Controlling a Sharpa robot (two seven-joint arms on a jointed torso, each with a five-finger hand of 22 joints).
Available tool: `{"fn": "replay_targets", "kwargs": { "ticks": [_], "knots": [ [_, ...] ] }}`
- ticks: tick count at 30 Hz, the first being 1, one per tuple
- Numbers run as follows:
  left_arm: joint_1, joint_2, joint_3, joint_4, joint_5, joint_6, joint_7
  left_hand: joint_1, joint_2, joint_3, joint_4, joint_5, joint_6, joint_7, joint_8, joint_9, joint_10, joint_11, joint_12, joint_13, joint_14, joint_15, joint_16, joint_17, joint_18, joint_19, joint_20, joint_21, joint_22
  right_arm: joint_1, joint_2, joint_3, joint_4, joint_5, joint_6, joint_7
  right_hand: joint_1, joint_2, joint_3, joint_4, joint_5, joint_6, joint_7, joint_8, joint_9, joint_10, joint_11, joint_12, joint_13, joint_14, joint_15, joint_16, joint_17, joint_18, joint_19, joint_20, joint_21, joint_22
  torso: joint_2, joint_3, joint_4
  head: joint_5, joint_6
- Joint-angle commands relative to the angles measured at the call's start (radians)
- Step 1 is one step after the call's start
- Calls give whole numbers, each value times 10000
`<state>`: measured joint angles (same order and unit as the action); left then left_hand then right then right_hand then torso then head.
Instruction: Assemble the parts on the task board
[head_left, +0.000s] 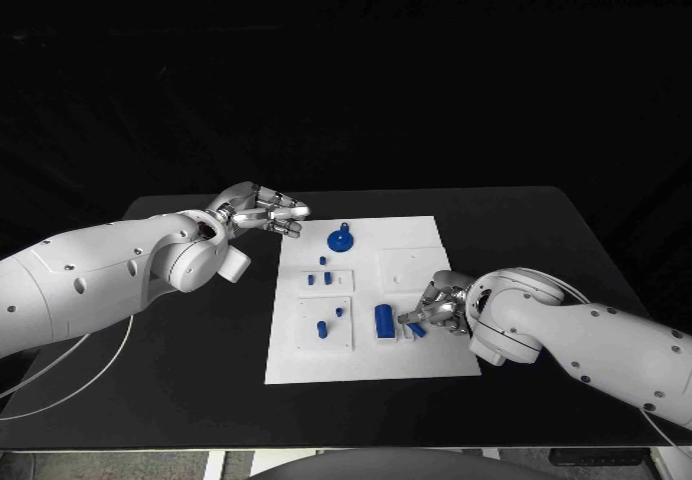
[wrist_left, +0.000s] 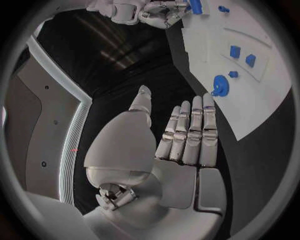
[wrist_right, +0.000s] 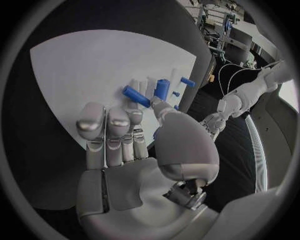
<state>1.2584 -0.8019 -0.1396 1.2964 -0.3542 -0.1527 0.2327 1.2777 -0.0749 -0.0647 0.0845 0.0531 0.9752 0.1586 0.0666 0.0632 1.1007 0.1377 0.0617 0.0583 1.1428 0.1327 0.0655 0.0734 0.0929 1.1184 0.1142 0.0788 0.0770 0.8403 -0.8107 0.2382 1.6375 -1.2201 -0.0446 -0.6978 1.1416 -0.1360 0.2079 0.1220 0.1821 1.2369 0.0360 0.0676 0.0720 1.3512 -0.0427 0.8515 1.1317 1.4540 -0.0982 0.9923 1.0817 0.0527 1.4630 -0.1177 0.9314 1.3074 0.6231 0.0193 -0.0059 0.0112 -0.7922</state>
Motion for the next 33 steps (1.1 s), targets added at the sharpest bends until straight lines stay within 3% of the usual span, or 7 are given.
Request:
{"fn": "replay_targets", "kwargs": {
  "ticks": [1,8,11,13,19,24,33],
  "knots": [
    [-1,22,6,14,-31,149,27,-24,43,-3,82,-3,61,-21,54,-1,24,14,14,7,-92,-9,-40,-10,-20,-43,32,-46,-15,-42,18,-36,39,-4,371,86,93,-22,-47,18,123,39,56,-40,7,4,-14,0,-9,53,14,-2,-2,-98,156,3,-41,1221,0,0,-5,12,-11],
    [-1,29,6,6,-34,153,25,-24,43,-3,82,-3,61,-21,54,-1,24,14,14,7,-92,-9,-40,-10,-20,-43,32,-46,-15,-43,12,-36,75,-8,421,80,148,43,-54,-29,151,55,48,-39,8,12,-20,7,-7,60,15,21,17,-102,159,4,-23,1225,2,-2,0,14,-18],
    [-1,28,6,4,-36,151,23,-24,43,-3,82,-3,61,-21,54,-1,24,14,14,7,-92,-9,-40,-10,-20,-43,32,-46,-15,-43,6,-37,87,-20,416,60,435,409,156,-495,45,59,17,-45,0,15,-34,13,-3,61,2,38,33,-109,159,-2,-16,1226,0,-2,-1,11,-20],
    [-1,26,6,4,-38,149,22,-24,43,-3,82,-3,61,-21,54,-1,24,14,14,7,-92,-9,-40,-10,-20,-43,32,-46,-15,-43,-2,-37,89,-43,407,52,301,390,715,-893,-18,66,5,-48,-7,1,-46,-2,-6,57,-7,25,26,-117,154,-14,-16,1225,1,-3,0,15,-24],
    [-1,22,6,4,-42,144,20,-24,43,-3,82,-3,61,-21,54,-1,24,14,14,7,-92,-9,-40,-10,-20,-43,32,-46,-15,-43,-14,-38,78,-138,358,69,51,320,880,-1153,193,88,9,-40,0,-1,-54,-12,-12,59,-5,19,23,-115,153,-14,-8,1226,0,-3,-2,18,-22],
    [-1,22,5,4,-43,138,16,-24,43,-3,82,-3,61,-21,54,-1,24,14,14,7,-92,-9,-40,-10,-20,-43,32,-46,-15,-43,-5,-38,67,-243,267,121,-8,787,1490,-1555,-518,227,-49,-49,-31,56,-81,-1,-30,83,7,150,131,-146,158,-1,93,1246,0,-1,-3,19,-27],
    [-1,27,5,0,-45,134,10,-26,71,-7,88,-3,67,-23,56,0,29,14,14,7,-102,-6,-41,-9,-18,-50,35,-44,-15,-43,27,-38,51,-299,281,228,-369,986,1719,-2073,-467,333,-78,-38,-40,92,-90,52,-23,90,28,274,236,-170,143,16,226,1261,0,-2,-1,27,-30]
  ]
}}
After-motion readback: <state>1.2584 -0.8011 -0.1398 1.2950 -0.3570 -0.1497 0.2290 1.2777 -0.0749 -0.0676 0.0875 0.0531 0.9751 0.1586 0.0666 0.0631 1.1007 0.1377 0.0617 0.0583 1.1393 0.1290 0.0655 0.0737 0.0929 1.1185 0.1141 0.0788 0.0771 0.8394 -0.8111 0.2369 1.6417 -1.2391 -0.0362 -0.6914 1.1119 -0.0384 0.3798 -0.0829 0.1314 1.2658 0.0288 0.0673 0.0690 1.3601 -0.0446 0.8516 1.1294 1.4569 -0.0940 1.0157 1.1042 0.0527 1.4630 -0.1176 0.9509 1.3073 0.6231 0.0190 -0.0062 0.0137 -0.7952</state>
